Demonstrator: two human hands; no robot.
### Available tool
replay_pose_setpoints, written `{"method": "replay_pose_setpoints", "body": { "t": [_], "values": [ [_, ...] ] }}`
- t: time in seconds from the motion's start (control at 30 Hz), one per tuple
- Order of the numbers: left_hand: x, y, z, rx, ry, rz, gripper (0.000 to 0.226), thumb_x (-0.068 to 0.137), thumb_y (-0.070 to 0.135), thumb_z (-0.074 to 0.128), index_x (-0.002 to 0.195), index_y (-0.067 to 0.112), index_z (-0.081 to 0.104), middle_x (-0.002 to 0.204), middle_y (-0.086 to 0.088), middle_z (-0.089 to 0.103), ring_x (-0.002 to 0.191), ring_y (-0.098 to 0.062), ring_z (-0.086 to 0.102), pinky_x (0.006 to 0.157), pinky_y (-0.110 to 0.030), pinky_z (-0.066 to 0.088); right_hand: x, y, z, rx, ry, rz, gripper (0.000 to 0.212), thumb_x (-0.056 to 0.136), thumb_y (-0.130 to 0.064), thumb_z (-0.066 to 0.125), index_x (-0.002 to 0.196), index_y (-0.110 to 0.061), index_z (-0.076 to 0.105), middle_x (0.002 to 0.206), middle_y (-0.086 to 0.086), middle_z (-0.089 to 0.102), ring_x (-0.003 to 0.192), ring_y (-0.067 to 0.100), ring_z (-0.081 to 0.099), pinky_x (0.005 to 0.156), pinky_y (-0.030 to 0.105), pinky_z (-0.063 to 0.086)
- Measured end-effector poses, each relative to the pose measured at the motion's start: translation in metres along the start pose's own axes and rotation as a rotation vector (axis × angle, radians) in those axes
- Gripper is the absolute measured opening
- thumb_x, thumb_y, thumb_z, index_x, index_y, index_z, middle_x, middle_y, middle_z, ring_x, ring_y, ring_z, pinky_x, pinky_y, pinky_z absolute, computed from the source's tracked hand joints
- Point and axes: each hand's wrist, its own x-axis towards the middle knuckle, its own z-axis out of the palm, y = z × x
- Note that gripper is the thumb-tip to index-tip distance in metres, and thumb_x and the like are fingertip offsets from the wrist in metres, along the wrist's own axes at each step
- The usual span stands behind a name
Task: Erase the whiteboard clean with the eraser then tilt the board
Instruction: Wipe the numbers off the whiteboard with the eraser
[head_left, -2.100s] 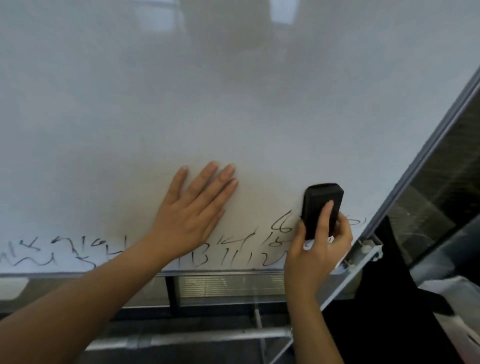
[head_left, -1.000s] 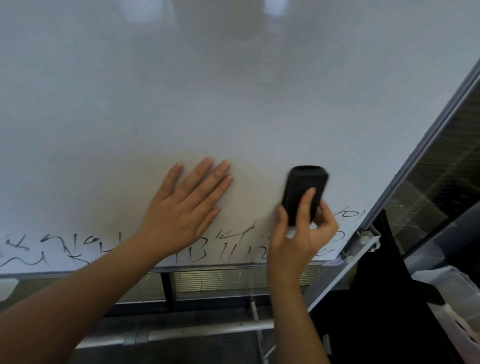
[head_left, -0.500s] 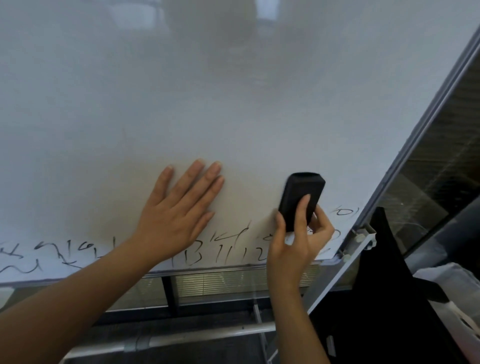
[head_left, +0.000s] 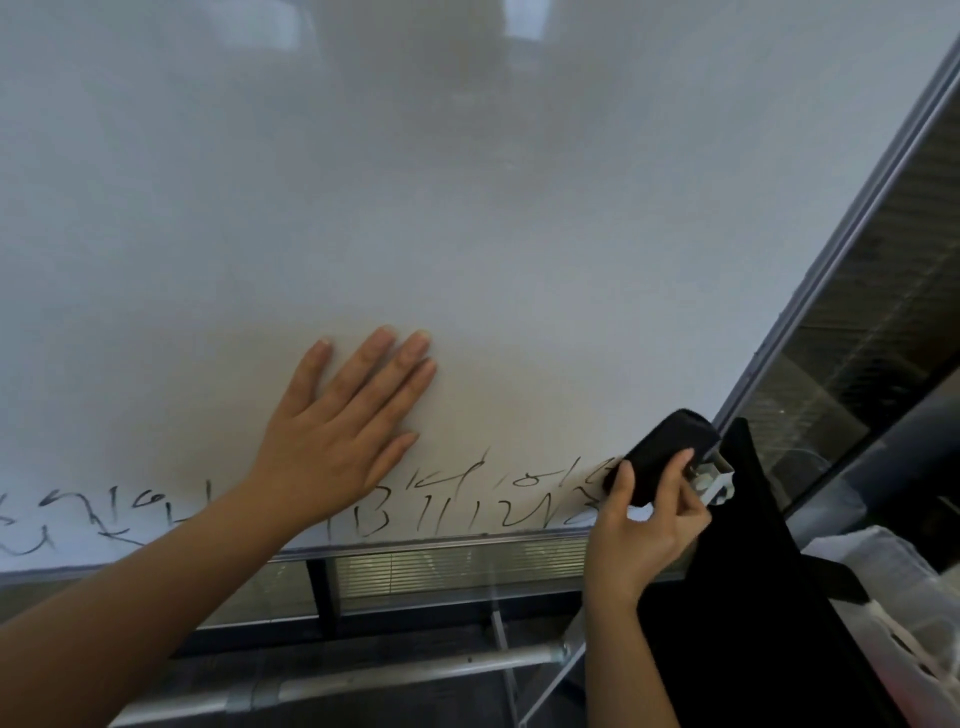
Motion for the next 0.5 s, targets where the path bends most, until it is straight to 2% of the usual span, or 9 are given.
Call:
{"method": "replay_pose_setpoints", "body": {
  "t": [0.07,0.2,0.3,0.33,0.37,0.5],
  "values": [
    [0.000,0.000,0.000,-0.001,-0.003,0.000,0.059,0.104,0.038,0.031,0.154,0.007,0.024,0.163,-0.010,0.010,0.150,-0.028,0.008,0.121,-0.048,0.002,-0.010,-0.004,0.002,0.029,0.020,0.086,0.060,0.085,-0.003,0.068,0.139,-0.003,0.042,0.118,0.030,0.043,0.105,0.038,0.054,0.089,0.001,0.033],
    [-0.001,0.000,-0.001,0.008,-0.014,0.000,0.061,0.103,0.039,0.032,0.154,0.007,0.022,0.163,-0.010,0.009,0.151,-0.028,0.007,0.121,-0.049,0.002,-0.002,-0.025,0.004,0.114,0.077,0.243,0.059,0.088,-0.020,0.067,0.142,-0.017,0.043,0.117,0.011,0.041,0.101,0.031,0.057,0.094,0.030,0.047],
    [-0.001,0.002,-0.002,0.004,-0.016,0.005,0.062,0.103,0.040,0.032,0.154,0.007,0.022,0.163,-0.010,0.009,0.151,-0.027,0.007,0.120,-0.049,0.002,0.023,-0.048,0.010,0.230,0.140,0.244,0.058,0.087,-0.026,0.068,0.141,-0.020,0.045,0.105,-0.014,0.033,0.094,0.021,0.056,0.090,0.024,0.047],
    [-0.001,0.002,-0.002,-0.004,-0.017,0.004,0.062,0.103,0.040,0.033,0.154,0.007,0.022,0.163,-0.010,0.009,0.151,-0.027,0.007,0.120,-0.049,0.002,0.028,-0.052,0.012,0.246,0.146,0.247,0.058,0.087,-0.026,0.068,0.141,-0.021,0.045,0.102,-0.017,0.031,0.093,0.020,0.056,0.089,0.022,0.048],
    [0.000,0.002,-0.003,-0.010,-0.020,0.001,0.062,0.103,0.040,0.032,0.154,0.007,0.022,0.163,-0.010,0.009,0.151,-0.028,0.007,0.120,-0.049,0.002,0.028,-0.052,0.013,0.249,0.141,0.245,0.058,0.088,-0.026,0.068,0.141,-0.021,0.045,0.103,-0.017,0.031,0.095,0.021,0.056,0.089,0.022,0.048],
    [-0.001,-0.001,-0.003,-0.016,-0.027,0.000,0.061,0.104,0.039,0.031,0.154,0.007,0.023,0.163,-0.011,0.008,0.151,-0.028,0.006,0.120,-0.049,0.001,0.000,-0.031,0.013,0.172,0.096,0.312,0.059,0.089,-0.023,0.066,0.143,-0.017,0.042,0.114,0.001,0.032,0.102,0.029,0.057,0.091,0.025,0.045]
  ]
}}
